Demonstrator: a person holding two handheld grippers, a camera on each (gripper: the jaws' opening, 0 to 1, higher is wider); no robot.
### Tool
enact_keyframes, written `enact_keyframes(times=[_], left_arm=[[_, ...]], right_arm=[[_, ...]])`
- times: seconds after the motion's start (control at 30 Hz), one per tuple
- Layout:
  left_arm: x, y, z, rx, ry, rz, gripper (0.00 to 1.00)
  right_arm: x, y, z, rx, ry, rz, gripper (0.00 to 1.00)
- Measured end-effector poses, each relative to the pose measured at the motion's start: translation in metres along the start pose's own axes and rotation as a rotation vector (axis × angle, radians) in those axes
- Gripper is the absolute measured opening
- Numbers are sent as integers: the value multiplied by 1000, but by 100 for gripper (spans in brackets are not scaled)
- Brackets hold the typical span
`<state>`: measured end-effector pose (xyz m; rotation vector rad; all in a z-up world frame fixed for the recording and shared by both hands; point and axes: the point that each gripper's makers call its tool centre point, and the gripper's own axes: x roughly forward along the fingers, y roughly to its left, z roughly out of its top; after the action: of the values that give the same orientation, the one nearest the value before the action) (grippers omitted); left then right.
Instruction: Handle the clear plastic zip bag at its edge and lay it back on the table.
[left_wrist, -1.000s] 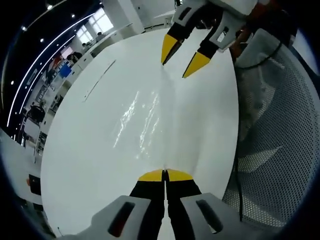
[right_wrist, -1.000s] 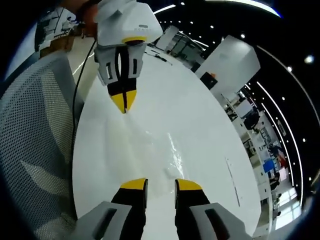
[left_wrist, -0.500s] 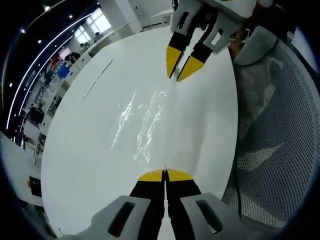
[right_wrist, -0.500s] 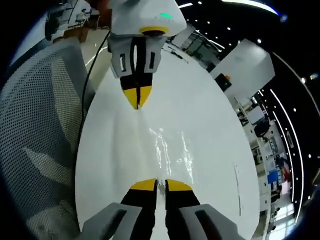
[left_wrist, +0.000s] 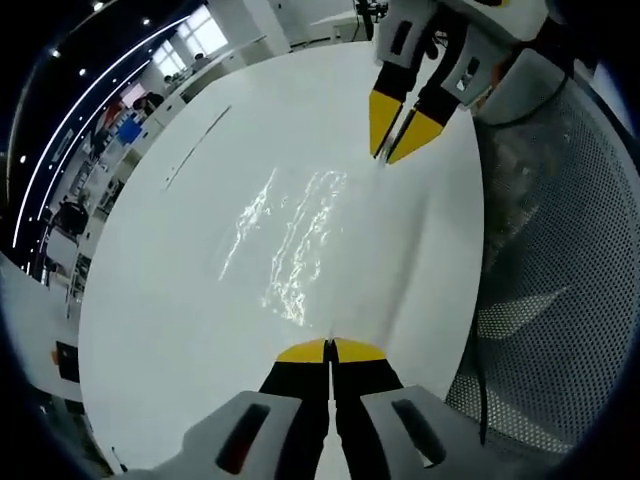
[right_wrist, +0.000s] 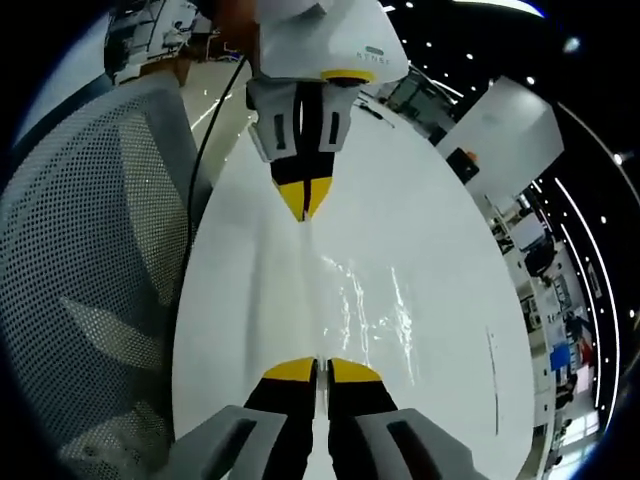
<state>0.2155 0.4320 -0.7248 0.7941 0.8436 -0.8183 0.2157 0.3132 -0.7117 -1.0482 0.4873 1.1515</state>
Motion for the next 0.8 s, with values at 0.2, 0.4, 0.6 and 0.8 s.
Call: enact_keyframes(times=[0.2,0.4,0.6,0.8], left_arm=[[0,-2,-4,2,12,-2,0],[3,1,-3,0,7,-1,0],[0,-3,-1,47,8,16,0],[0,-12,2,82,-4,8,0]], right_arm=[[-2,-1,-3,5,5,-5,0],[-3,-1,-3,14,5,-8,0],[-5,3,-4,-34,19,14,2],[-19,-14,33,126,-144,24,13]])
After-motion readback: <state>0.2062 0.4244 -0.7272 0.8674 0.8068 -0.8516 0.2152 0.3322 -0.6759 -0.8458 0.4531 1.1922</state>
